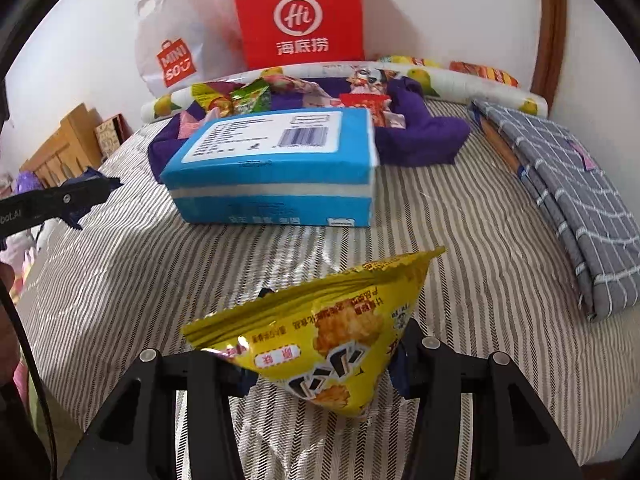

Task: Organize snacks
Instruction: 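Lift both held packs and carry them toward the purple towel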

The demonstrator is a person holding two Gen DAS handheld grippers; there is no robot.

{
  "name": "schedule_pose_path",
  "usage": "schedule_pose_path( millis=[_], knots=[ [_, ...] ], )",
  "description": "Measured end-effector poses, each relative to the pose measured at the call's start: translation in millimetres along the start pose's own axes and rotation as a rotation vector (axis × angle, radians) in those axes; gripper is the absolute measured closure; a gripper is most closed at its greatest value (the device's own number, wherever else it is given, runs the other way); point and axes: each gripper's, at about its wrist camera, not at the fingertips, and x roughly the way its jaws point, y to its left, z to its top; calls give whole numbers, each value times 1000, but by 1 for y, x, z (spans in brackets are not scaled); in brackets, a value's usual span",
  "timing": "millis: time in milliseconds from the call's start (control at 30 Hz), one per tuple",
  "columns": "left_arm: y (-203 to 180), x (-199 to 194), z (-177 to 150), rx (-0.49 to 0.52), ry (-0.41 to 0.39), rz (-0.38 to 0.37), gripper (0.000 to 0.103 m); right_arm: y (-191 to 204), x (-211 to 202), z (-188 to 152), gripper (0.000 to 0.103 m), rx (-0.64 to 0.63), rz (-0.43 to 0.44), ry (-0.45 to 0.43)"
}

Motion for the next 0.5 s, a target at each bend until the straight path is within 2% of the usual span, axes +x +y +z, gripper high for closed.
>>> schedule_pose_path(
  millis=[100, 333, 500],
  knots=[
    [-3, 0, 1, 4, 2, -8, 65, -3, -4, -1, 65, 11, 10, -18],
    [-19, -2, 5, 21, 3, -43, 65, -3, -30, 12, 65, 17, 32, -84],
    [-33, -8, 13, 43, -7, -64, 65, -2, -44, 25, 65, 5, 16, -102]
  ],
)
